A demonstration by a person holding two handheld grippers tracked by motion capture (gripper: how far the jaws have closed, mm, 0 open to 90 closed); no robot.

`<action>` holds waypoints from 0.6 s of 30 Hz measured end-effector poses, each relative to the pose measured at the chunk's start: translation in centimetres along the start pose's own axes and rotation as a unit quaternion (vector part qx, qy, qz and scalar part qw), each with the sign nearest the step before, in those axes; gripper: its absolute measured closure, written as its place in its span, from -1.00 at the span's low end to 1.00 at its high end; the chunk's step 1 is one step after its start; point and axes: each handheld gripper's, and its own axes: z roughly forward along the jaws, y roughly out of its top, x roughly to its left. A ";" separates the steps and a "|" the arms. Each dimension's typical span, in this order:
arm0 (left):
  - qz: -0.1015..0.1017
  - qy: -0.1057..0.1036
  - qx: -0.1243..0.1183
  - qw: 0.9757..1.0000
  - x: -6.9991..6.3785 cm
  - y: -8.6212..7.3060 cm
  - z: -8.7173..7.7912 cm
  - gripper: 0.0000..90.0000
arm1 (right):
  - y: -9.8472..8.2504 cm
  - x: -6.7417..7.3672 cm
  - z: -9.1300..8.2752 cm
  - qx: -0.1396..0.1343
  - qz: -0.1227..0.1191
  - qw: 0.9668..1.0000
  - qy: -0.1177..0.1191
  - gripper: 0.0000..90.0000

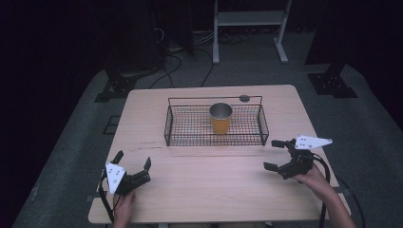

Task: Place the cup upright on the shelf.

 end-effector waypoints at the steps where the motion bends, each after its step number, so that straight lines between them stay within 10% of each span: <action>1: 0.000 0.000 0.000 1.000 0.0 0.0 0.0 -1.00 | -0.1 0.1 -0.1 0.000 0.000 1.000 0.000 -1.00; 18: 0.000 0.000 0.000 1.000 0.0 0.0 0.0 -1.00 | -1.7 1.0 -1.6 -0.010 -0.005 1.000 -0.027 -1.00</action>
